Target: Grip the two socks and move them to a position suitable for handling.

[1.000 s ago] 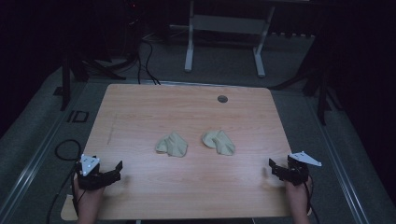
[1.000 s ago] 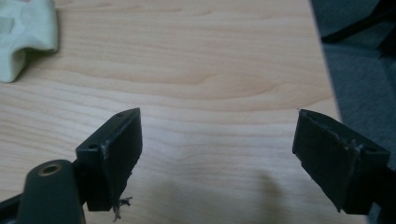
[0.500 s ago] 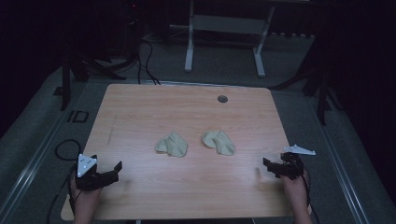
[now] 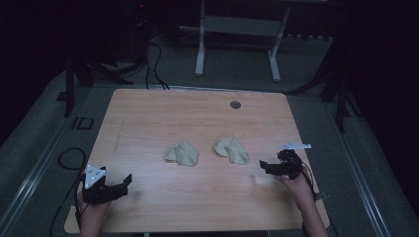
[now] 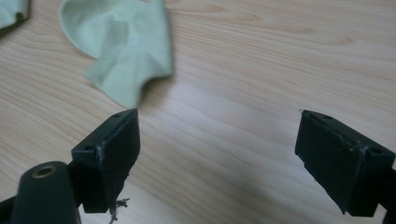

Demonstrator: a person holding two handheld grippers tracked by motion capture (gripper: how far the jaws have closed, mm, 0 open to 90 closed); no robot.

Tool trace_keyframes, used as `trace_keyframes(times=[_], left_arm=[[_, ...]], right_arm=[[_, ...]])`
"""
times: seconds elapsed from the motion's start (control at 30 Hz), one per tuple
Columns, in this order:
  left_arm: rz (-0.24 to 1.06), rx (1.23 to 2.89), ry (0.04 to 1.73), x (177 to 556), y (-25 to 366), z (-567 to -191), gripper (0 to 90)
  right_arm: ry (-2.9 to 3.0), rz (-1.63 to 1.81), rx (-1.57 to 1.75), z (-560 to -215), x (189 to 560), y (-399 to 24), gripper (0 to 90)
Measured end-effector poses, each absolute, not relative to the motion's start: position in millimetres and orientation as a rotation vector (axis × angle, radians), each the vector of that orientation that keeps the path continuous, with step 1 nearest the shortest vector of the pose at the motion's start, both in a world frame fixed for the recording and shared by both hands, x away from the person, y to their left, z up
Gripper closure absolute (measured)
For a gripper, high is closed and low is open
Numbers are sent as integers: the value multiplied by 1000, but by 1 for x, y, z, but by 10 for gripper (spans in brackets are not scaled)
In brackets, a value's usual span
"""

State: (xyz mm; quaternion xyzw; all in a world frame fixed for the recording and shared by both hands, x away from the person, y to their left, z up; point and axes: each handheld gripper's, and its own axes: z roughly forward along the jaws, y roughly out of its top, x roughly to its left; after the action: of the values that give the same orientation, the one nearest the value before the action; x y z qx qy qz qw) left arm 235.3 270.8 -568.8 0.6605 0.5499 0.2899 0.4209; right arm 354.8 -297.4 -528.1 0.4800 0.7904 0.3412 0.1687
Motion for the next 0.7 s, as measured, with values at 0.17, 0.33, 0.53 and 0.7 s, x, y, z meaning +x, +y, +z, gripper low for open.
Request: trace_keyframes(times=[0.17,0.33,0.53,0.7], left_arm=[[719,1659,1374,235,269,-569,12],[715,1655,1367,235,268,-567,12],[706,1649,1364,235,268,-567,12],[700,1656,1362,234,268,-567,12]], right_arm=[[2309,969,1304,-527,368,-272,142],[2354,970,1258,-527,378,-248,185],[2414,946,1198,-530,389,-220,212],[2428,934,1164,-530,400,-201,230]])
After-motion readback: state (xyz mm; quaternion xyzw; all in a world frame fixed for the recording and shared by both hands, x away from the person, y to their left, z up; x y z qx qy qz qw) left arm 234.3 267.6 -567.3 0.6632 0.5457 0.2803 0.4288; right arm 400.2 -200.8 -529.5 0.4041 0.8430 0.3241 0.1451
